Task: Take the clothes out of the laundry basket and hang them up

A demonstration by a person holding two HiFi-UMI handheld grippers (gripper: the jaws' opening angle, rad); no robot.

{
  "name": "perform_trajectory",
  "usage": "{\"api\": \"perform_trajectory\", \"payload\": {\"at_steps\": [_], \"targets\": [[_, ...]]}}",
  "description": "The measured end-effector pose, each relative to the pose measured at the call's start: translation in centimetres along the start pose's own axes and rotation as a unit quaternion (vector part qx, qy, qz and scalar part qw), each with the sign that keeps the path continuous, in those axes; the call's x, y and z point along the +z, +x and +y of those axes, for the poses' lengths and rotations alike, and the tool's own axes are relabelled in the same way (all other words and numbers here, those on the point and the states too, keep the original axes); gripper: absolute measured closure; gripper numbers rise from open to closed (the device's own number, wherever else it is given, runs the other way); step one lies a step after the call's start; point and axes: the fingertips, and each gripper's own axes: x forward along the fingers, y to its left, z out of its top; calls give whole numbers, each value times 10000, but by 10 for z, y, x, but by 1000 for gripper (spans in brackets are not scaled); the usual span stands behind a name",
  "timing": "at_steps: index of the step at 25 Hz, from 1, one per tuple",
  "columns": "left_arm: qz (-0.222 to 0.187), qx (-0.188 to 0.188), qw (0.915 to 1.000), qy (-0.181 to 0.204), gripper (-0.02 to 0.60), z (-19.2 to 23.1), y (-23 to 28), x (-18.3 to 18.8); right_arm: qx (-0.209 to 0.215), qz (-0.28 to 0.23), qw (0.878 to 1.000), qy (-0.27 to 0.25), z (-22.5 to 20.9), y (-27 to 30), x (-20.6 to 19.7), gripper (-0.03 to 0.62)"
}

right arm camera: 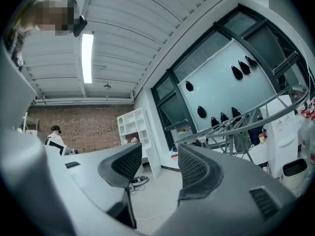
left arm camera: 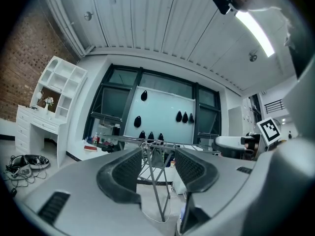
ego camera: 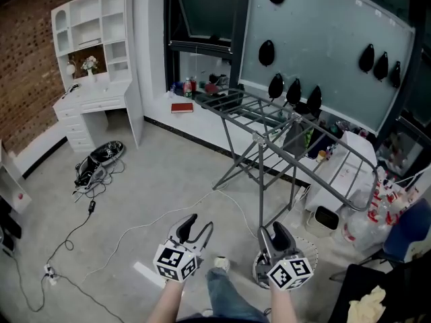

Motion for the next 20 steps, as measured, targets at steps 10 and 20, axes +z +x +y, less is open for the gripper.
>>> {"api": "perform_trajectory", "payload": {"at_steps": [10,20], "targets": [[-7,20,10000,-72,373,62,91,-14,14,72,9997,-230,-58,101,-4,381],[138,27,9999,-29,371,157,256,4,59,4,9990,-442,-146,276,40,381]]}}
